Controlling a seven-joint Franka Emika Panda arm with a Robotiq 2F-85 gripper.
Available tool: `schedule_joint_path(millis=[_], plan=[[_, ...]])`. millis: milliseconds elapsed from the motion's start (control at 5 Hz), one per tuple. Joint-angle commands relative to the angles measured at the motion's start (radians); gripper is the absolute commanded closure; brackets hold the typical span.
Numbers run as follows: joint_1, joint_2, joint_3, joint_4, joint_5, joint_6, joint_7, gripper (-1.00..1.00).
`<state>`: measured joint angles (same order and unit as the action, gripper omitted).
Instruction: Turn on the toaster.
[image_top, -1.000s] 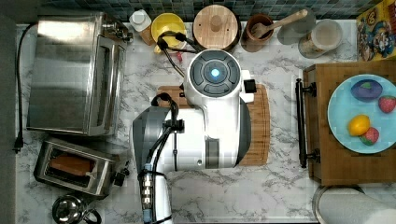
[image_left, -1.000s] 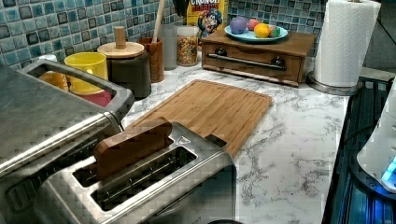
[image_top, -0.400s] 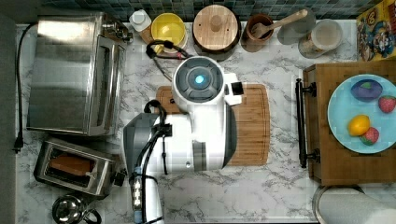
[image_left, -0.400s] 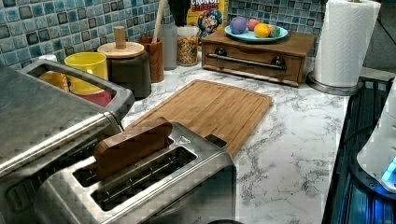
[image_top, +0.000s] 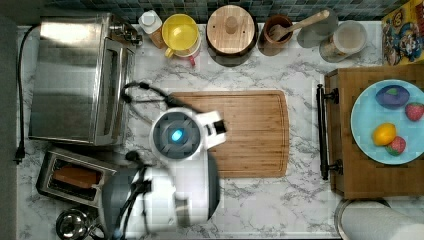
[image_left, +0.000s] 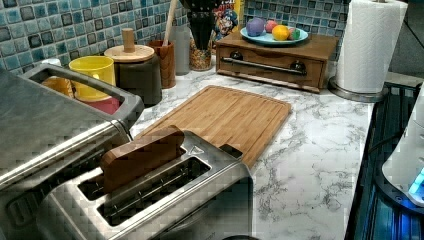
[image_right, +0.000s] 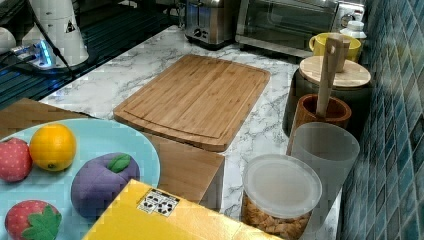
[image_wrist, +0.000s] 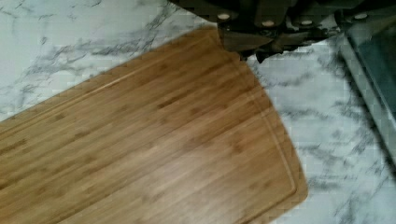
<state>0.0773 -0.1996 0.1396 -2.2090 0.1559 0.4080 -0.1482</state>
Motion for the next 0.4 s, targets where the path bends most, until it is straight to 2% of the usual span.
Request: schedule_joint_path(millis=[200, 400], plan=[[0.084, -0.090, 0.132, -0.105, 0.021, 0.002, 0.014, 1.00], [0.104, -0.108, 0.125, -0.163, 0.026, 0.027, 0.018, 1.00]])
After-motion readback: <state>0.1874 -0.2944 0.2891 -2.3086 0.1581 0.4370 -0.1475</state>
